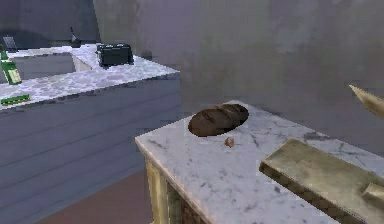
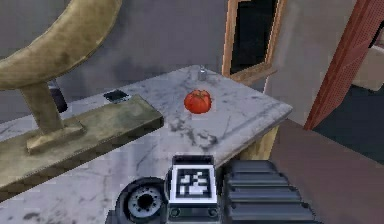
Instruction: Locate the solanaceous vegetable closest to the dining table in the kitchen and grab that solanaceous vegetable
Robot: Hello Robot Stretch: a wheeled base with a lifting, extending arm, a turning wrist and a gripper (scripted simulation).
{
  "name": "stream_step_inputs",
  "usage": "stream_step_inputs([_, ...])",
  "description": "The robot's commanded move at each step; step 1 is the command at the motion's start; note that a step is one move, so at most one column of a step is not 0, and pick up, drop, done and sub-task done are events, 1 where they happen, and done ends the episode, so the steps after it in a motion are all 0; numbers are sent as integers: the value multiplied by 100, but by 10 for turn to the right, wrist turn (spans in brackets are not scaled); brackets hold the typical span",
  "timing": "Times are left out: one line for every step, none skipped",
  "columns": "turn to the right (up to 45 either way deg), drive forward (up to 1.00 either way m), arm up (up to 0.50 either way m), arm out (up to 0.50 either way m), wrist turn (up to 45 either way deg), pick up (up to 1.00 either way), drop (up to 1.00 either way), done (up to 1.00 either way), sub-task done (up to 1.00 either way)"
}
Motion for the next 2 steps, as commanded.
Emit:
stream_step_inputs([0,0,0,40,0,0,0,0,0])
stream_step_inputs([0,0,0,0,450,0,0,0,0])
